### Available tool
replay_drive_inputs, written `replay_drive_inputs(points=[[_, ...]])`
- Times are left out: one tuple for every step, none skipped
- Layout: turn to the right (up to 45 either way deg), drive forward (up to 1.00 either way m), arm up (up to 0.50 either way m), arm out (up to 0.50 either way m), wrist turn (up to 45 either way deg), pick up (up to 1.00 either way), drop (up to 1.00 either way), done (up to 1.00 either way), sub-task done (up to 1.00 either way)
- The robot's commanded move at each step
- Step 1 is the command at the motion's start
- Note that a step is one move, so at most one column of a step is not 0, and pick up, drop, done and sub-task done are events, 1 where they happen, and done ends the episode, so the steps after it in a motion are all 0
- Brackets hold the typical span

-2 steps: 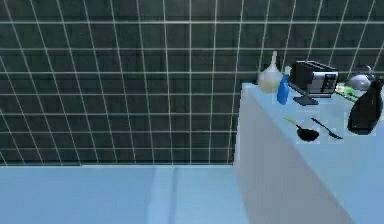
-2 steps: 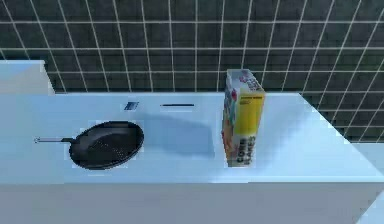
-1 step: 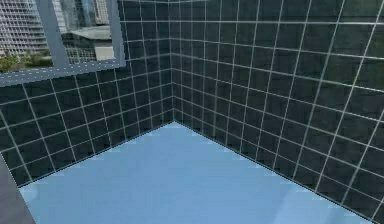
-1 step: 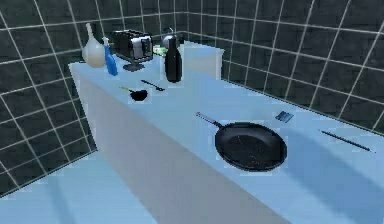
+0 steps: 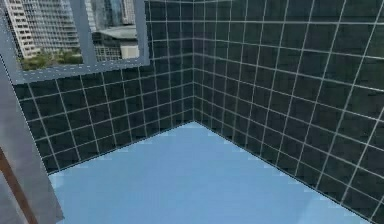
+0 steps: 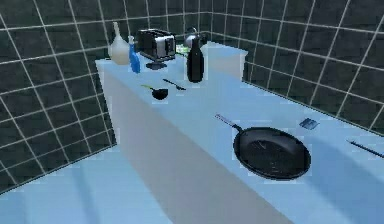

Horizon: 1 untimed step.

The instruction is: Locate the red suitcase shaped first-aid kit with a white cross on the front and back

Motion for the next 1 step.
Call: replay_drive_inputs(points=[[0.0, 0.5, 0.0, 0.0, 0.0, 0.0, 0.0, 0.0, 0.0]])
